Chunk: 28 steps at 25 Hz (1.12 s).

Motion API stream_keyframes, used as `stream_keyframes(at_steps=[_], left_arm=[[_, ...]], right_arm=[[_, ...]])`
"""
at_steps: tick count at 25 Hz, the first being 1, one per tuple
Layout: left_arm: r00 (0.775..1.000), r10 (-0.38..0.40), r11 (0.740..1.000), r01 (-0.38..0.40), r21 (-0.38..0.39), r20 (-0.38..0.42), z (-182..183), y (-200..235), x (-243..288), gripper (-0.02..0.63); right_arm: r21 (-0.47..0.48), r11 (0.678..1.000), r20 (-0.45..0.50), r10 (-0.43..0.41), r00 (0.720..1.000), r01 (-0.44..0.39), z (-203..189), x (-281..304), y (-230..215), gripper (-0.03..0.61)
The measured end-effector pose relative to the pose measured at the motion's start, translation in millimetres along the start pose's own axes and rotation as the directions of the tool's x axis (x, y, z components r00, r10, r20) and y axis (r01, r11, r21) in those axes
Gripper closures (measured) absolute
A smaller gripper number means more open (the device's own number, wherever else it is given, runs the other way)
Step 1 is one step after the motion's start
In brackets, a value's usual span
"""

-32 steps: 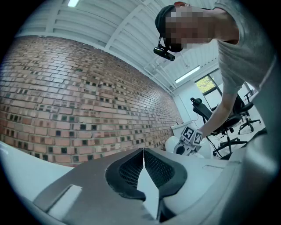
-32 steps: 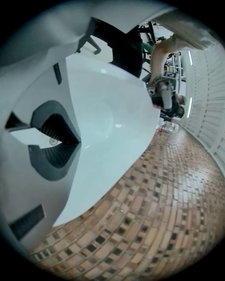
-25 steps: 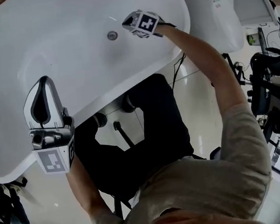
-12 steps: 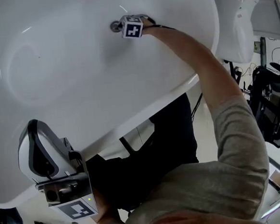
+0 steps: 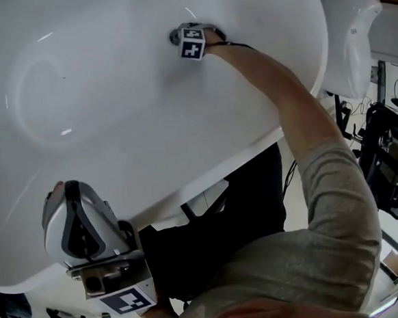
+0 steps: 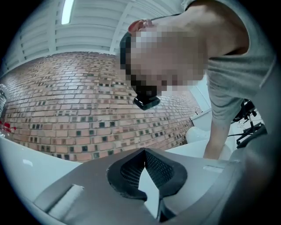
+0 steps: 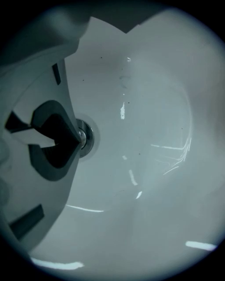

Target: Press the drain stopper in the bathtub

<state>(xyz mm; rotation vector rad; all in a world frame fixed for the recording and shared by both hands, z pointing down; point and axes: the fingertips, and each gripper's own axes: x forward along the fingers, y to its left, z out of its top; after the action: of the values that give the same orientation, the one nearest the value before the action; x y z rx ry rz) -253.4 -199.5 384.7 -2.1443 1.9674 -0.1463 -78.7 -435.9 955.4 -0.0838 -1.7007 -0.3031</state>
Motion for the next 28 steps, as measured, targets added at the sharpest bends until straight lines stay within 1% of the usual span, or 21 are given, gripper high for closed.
stream_keyframes(at_steps=[2,3,4,5,6,7,8,9,10,11,13,15,17,18,19,20,22,23,25,28], left_arm=[[0.999,-0.004,1.000,0.004,-0.002,0.032,-12,3,10,0.611],[0.999,-0.002,1.000,0.001,0.004,0.053,-17,4,15,0.611],[0.998,0.000,1.000,-0.001,0.016,0.071,-20,4,19,0.611],[0.997,0.000,1.000,-0.002,0.028,0.083,-22,3,21,0.611],[0.996,-0.001,0.999,-0.002,0.037,0.090,-21,1,20,0.612],[0.996,-0.001,0.999,-0.003,0.042,0.094,-19,-2,18,0.612],[0.995,0.001,0.999,-0.005,0.041,0.101,-16,-3,15,0.612],[0.994,0.006,0.999,-0.011,0.039,0.114,-14,-2,12,0.612],[0.991,0.015,0.999,-0.020,0.039,0.129,-12,1,11,0.612],[0.989,0.027,0.998,-0.034,0.046,0.142,-9,7,11,0.612],[0.986,0.060,0.995,-0.072,0.075,0.157,7,19,5,0.611],[0.975,0.088,0.991,-0.108,0.085,0.203,47,29,-12,0.612],[0.958,0.097,0.989,-0.124,0.085,0.269,100,31,-32,0.611],[0.951,0.095,0.988,-0.127,0.090,0.295,126,29,-44,0.611],[0.944,0.088,0.988,-0.125,0.096,0.319,152,25,-56,0.611],[0.936,0.077,0.988,-0.119,0.103,0.344,177,19,-69,0.611],[0.921,0.049,0.986,-0.105,0.126,0.388,225,5,-93,0.611],[0.912,0.032,0.985,-0.099,0.144,0.408,247,-3,-106,0.611],[0.896,-0.002,0.980,-0.086,0.179,0.444,285,-19,-132,0.611],[0.864,-0.062,0.974,-0.056,0.219,0.499,332,-46,-171,0.611]], right_arm=[[0.009,1.000,-0.071,0.014,0.997,-0.013,-13,-5,-19,0.574],[0.024,1.000,-0.078,-0.001,0.997,0.003,-14,-19,-37,0.574],[0.051,0.998,-0.051,-0.036,0.998,0.039,-7,-41,-57,0.575],[0.103,0.992,0.009,-0.079,0.997,0.078,4,-72,-75,0.575],[0.174,0.980,0.091,-0.117,0.989,0.100,19,-109,-85,0.576],[0.247,0.963,0.183,-0.153,0.971,0.106,34,-152,-90,0.577],[0.305,0.946,0.278,-0.197,0.940,0.108,47,-201,-94,0.577],[0.344,0.931,0.368,-0.253,0.895,0.122,57,-256,-99,0.577],[0.371,0.916,0.449,-0.320,0.834,0.151,65,-316,-104,0.577],[0.396,0.899,0.520,-0.389,0.760,0.189,70,-379,-107,0.577],[0.451,0.854,0.624,-0.509,0.592,0.259,72,-508,-91,0.577],[0.506,0.811,0.690,-0.585,0.425,0.294,63,-622,-50,0.577],[0.566,0.770,0.723,-0.636,0.270,0.295,42,-711,3,0.577],[0.592,0.751,0.729,-0.654,0.202,0.292,30,-748,32,0.577],[0.611,0.735,0.732,-0.666,0.143,0.296,20,-781,61,0.577],[0.621,0.721,0.735,-0.672,0.092,0.308,13,-810,90,0.577],[0.621,0.694,0.743,-0.669,0.008,0.363,5,-856,147,0.577],[0.617,0.679,0.748,-0.663,-0.029,0.398,5,-874,176,0.577],[0.605,0.640,0.756,-0.648,-0.091,0.473,8,-902,231,0.577],[0.594,0.564,0.763,-0.620,-0.183,0.574,15,-931,298,0.577]])
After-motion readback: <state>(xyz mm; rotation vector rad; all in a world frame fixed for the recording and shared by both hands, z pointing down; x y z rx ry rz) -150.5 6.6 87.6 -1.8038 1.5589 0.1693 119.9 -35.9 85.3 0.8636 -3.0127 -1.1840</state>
